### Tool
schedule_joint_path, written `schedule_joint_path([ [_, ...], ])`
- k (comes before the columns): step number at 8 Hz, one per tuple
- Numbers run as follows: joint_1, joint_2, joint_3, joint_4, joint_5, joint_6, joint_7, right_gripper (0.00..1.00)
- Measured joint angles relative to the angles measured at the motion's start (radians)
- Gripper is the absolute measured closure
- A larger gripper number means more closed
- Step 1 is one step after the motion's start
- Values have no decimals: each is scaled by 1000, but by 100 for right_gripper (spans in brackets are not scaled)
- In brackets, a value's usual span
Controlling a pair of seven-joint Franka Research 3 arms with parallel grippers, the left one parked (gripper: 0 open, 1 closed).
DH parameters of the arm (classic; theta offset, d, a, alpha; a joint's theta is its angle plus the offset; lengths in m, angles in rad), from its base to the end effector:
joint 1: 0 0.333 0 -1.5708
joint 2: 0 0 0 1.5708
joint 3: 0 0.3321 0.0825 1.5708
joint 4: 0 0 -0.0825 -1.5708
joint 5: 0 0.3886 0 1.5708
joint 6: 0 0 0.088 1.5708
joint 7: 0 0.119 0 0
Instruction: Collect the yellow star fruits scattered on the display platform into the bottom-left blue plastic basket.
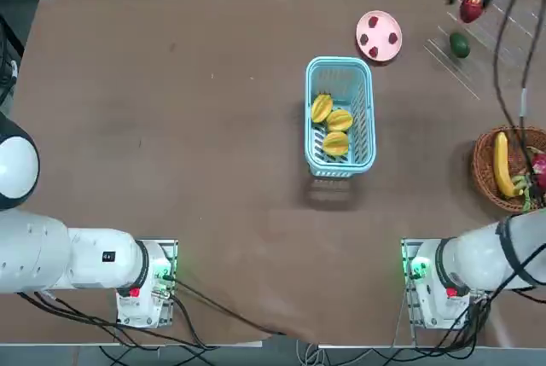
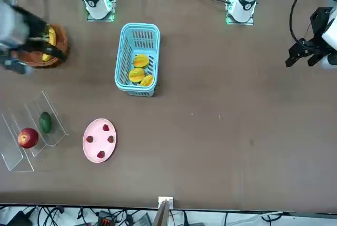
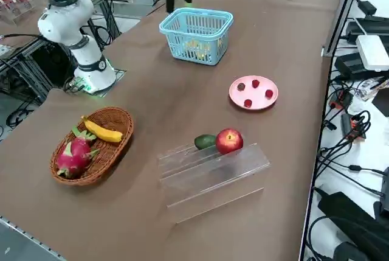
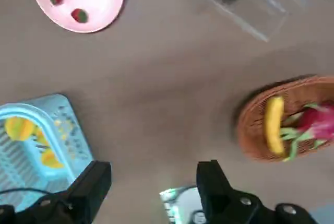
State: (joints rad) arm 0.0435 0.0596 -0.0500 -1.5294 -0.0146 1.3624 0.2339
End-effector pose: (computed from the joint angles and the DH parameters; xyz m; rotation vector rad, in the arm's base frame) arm 0.5511 -0.0047 0.5993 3.0568 -0.3718 -0.3449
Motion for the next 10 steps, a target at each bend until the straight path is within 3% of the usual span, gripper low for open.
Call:
schedule_joint_path([
  [2,-28,-5,3,72,-14,-30,-105,0],
  [6,-25,-3,28,167,-31,-54,-137,0],
  [10,-12,-15,37,164,-30,-64,-208,0],
])
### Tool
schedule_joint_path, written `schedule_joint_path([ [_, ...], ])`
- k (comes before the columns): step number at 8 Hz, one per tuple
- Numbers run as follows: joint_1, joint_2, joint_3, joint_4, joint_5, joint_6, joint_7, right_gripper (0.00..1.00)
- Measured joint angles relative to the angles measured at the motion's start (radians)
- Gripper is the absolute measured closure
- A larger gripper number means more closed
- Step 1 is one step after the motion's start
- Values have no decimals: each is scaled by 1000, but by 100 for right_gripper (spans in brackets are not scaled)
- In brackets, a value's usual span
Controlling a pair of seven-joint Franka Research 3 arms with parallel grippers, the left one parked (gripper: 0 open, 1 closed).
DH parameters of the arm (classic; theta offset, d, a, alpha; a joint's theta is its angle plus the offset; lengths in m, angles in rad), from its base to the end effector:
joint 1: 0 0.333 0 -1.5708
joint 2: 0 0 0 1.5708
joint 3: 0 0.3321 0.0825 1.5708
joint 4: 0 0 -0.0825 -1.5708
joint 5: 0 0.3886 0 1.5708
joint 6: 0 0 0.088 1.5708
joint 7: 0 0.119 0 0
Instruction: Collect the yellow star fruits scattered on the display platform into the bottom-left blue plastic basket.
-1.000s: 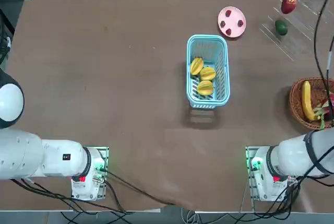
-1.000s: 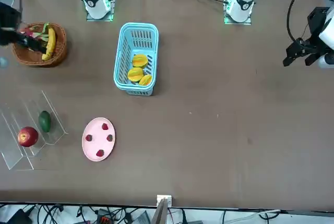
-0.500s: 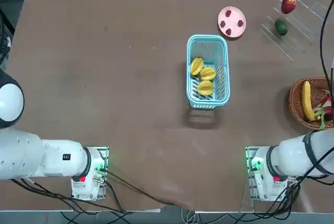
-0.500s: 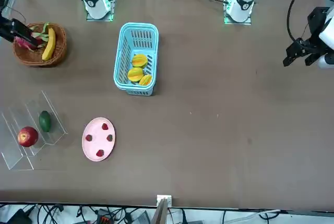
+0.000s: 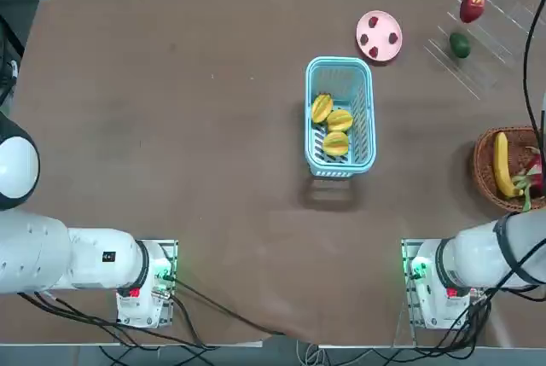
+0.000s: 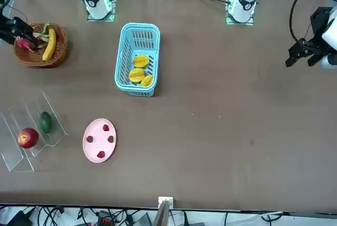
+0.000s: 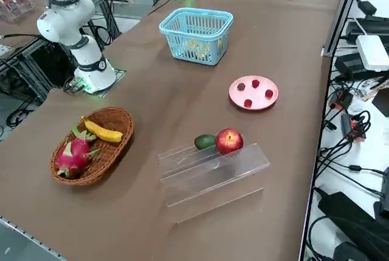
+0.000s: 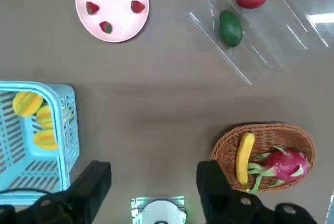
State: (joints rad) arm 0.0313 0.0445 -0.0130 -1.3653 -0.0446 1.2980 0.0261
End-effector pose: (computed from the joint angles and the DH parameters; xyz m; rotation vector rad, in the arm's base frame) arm 0.5417 0.0040 0.6769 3.0901 -0.0269 -0.1714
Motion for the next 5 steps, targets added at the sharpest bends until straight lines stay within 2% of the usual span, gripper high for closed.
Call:
schedule_joint_path([
  [3,29,-84,1,-51,0,2,-2,0],
  [5,36,-102,1,-63,0,7,-2,0],
])
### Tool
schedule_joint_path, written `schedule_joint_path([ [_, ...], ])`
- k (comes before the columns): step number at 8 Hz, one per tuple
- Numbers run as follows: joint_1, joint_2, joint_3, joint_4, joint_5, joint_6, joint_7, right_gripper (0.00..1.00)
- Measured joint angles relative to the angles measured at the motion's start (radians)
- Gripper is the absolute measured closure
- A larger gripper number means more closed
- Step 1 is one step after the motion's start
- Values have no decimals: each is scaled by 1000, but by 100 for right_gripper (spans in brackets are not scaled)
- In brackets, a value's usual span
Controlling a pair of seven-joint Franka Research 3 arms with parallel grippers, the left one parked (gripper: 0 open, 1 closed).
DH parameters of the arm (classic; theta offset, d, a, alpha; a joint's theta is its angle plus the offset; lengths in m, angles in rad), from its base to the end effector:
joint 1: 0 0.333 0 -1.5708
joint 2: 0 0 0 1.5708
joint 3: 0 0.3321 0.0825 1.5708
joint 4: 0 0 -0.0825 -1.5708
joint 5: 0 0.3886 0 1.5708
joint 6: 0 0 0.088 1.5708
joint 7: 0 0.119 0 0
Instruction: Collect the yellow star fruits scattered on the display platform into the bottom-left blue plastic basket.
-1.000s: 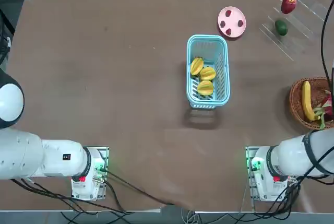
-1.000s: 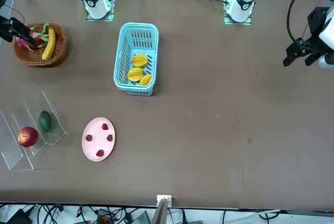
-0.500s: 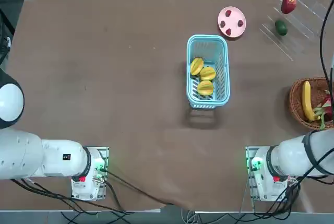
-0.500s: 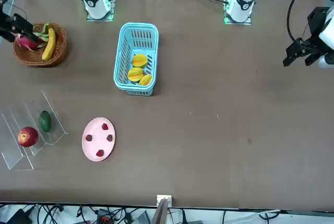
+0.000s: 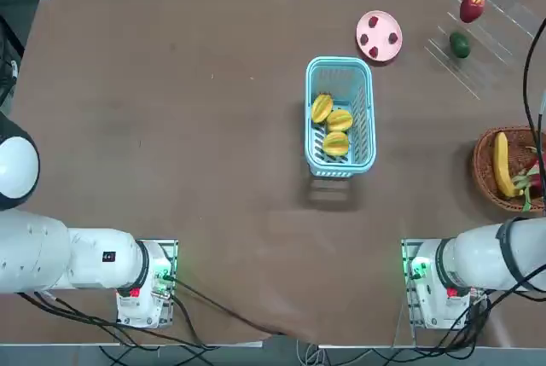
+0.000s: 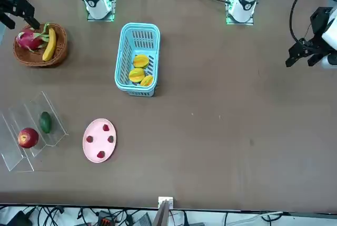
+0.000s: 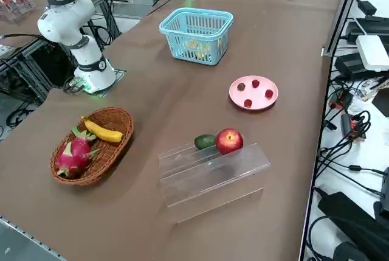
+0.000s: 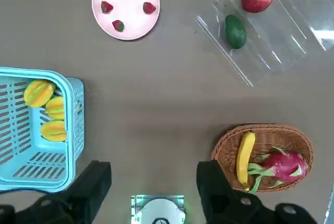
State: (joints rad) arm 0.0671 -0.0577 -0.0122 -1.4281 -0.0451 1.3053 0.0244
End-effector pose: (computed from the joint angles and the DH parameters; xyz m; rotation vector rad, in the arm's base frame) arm 0.5072 0.0214 0.7032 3.0942 0.0311 -0.0980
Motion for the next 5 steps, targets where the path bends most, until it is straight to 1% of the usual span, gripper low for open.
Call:
schedule_joint_path([
  [5,0,43,0,-16,-1,39,0,0],
])
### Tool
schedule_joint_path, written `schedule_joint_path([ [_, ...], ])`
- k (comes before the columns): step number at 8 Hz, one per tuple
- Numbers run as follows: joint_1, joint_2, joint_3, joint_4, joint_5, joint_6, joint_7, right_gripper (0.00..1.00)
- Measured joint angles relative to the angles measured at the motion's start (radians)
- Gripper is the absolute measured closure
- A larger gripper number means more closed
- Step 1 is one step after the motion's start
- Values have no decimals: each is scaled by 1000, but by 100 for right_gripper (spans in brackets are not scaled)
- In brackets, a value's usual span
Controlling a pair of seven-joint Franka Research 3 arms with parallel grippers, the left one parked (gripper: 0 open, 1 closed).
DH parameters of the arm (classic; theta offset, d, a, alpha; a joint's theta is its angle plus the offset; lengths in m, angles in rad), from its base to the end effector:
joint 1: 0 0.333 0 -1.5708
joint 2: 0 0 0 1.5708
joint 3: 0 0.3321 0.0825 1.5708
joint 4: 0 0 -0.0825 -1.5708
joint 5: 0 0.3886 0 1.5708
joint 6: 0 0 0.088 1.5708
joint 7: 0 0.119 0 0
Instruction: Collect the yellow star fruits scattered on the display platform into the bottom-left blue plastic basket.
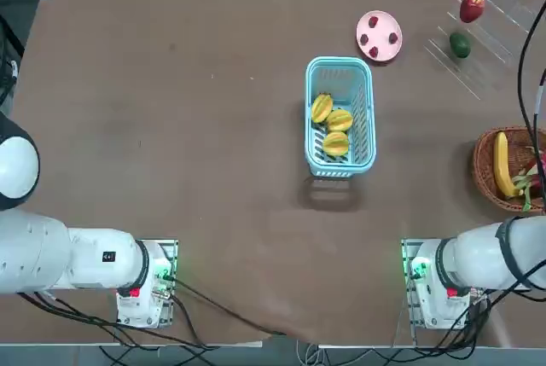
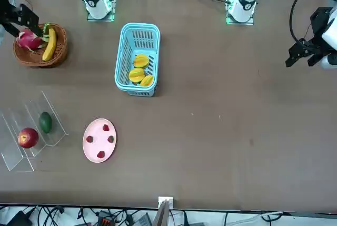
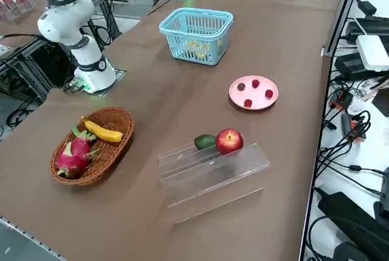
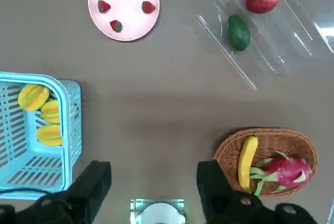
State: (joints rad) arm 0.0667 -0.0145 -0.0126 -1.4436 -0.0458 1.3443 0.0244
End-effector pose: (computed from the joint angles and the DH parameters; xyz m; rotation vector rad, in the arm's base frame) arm 0.5279 0.0223 0.6769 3.0906 0.0329 -0.1283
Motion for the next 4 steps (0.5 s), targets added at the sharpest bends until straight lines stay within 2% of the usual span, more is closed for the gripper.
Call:
schedule_joint_path([
  [4,3,14,1,0,-3,23,0,0],
])
